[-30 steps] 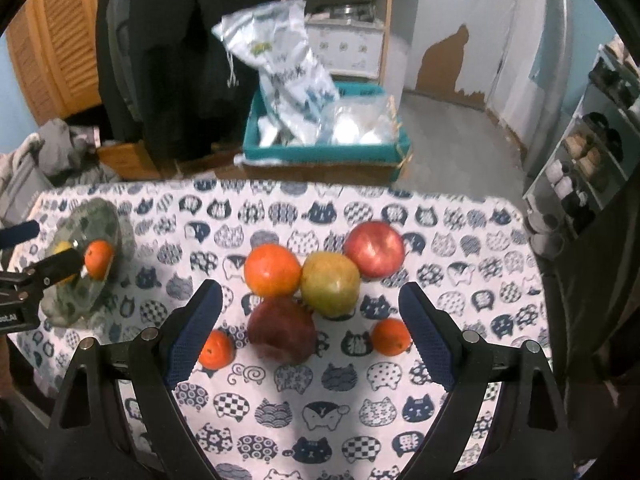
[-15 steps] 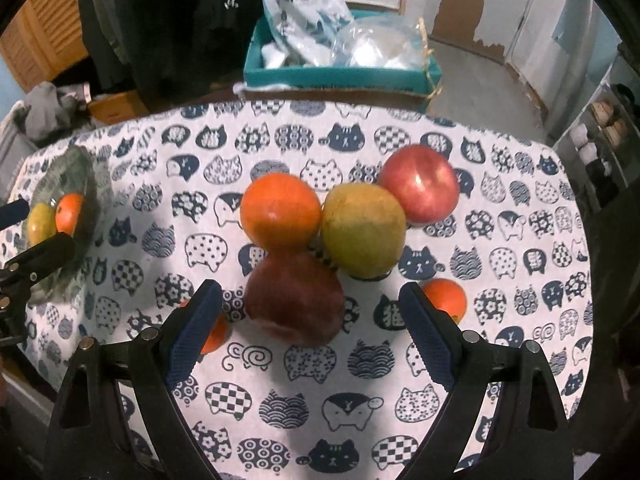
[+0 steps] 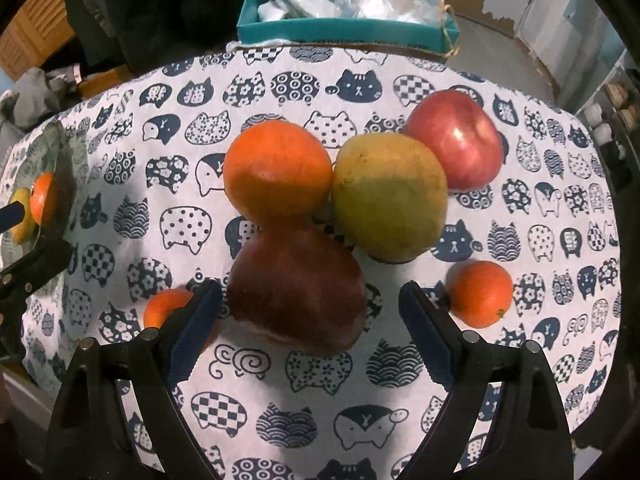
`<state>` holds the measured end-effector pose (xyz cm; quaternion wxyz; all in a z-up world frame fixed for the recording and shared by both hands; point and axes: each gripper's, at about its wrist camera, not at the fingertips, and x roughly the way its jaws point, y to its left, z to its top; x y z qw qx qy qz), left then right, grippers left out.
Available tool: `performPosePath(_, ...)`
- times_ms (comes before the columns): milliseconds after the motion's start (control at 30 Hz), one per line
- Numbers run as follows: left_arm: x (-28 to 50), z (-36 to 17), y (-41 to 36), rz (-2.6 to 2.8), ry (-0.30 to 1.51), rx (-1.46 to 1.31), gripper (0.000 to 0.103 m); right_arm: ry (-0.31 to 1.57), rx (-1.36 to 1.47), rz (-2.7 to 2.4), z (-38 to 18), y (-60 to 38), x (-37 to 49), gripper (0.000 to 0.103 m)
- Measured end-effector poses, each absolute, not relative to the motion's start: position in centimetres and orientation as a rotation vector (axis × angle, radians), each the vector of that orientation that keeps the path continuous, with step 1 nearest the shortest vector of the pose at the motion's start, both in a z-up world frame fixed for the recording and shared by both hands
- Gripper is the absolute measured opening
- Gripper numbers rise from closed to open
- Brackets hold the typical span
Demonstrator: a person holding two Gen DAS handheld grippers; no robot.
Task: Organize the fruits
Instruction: 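Close right tool on the dark red apple while left tool grasps a small tangerine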
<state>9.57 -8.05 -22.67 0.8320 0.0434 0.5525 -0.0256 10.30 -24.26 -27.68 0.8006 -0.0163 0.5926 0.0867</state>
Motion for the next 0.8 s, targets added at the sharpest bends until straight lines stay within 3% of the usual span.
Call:
performPosePath(300,9.4,-23.5,-8.2,-0.067,1.18,0.094,0.102,1.304,-0.011,0.184,-29.3,-24.2,10.8,0.089)
performPosePath(400,9.3,-23.7,-8.3,-0.074,1.185,0.084,0.102,1.316,0.025,0.222,-29.4,-24.1,11.0,0.075)
performPosePath(800,8.6,-23.5,-10.1,-0.145,1.179,0.066,0.102,1.279,0.03,0.151,-28.0,-26.9,9.7,0.074)
